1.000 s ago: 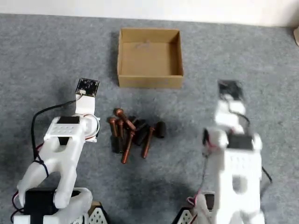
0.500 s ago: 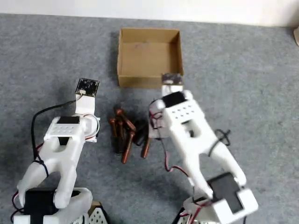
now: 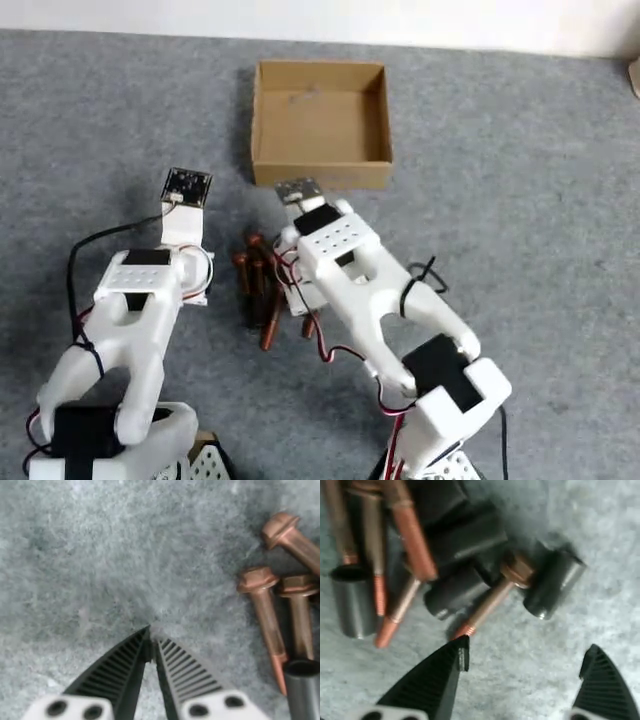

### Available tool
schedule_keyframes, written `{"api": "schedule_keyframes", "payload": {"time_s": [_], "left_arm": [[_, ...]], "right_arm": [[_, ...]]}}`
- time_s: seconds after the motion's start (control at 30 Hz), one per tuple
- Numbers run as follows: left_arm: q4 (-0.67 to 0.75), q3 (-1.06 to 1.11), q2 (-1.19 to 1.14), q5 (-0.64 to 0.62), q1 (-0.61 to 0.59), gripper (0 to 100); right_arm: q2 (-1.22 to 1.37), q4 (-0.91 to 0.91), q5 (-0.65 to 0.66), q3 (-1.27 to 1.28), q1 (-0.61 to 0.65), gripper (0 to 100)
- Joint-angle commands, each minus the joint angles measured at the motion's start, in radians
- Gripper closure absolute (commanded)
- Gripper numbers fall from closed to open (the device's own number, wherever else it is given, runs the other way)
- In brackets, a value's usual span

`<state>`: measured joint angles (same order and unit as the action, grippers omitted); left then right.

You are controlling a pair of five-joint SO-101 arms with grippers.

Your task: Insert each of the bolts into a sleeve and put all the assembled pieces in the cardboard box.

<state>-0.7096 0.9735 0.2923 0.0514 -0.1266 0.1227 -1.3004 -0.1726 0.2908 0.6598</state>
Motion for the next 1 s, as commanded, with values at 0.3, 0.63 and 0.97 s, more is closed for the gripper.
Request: {"api": "schedule_keyframes", "payload": {"time_s": [0.3,0.63,0.97], "left_arm": [[0.017,-0.047,0.002,-0.003,-0.012,99],[0.017,-0.047,0.002,-0.003,-0.010,99],[0.018,-0.047,0.002,-0.003,-0.010,99]], "right_arm": [[0.004,0.239,-0.152,0.041,-0.021,67.0],[0.004,0.268,-0.158,0.056,-0.145,67.0],[0.001,0.357,-0.152,0.140,-0.148,67.0]]}}
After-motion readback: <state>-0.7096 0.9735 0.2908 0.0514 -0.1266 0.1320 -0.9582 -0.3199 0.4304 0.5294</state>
